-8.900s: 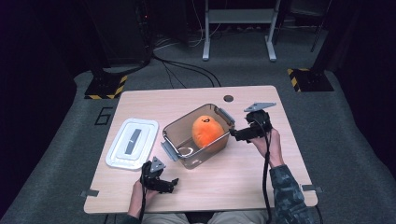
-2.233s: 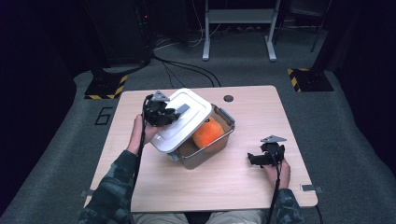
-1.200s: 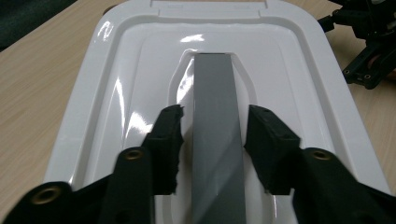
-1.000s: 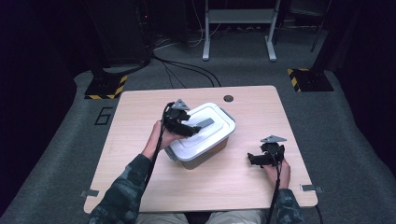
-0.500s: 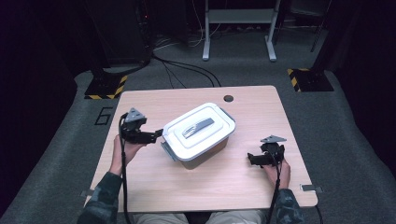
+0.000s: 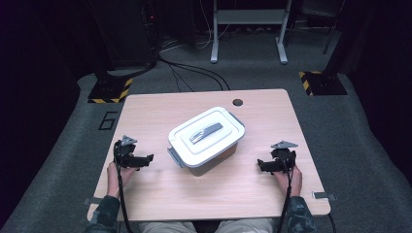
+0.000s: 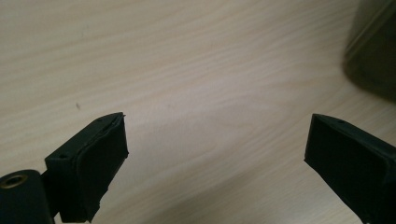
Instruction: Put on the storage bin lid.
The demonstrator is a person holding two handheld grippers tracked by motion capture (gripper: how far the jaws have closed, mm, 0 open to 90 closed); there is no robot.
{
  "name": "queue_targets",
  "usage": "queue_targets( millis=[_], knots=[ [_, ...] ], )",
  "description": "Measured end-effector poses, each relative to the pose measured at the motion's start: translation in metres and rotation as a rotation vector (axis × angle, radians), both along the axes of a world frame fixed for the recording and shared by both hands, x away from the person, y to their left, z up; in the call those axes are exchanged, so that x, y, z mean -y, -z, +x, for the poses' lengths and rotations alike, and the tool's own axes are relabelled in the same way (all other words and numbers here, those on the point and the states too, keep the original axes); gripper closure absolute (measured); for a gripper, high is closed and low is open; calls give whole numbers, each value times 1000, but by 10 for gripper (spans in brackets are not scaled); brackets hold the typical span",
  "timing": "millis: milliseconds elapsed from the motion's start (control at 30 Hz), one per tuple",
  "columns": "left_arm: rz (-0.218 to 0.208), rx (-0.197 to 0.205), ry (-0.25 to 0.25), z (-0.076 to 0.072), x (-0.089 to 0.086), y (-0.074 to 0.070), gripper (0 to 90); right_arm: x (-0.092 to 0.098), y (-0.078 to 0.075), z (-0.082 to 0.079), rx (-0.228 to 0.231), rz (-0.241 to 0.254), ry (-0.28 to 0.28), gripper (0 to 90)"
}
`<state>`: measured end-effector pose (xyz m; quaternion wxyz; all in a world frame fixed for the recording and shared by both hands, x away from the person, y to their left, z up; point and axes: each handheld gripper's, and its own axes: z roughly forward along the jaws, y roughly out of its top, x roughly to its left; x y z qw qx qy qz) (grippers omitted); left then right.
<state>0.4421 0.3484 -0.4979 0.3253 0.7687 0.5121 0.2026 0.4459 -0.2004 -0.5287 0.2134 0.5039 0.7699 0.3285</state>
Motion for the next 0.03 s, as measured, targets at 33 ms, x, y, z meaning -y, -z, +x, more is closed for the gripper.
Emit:
queue_targets(
  millis=[33],
  knots=[
    [0,0,0,0,0,0,44,0,0,0,0,0,0,10]
  ],
)
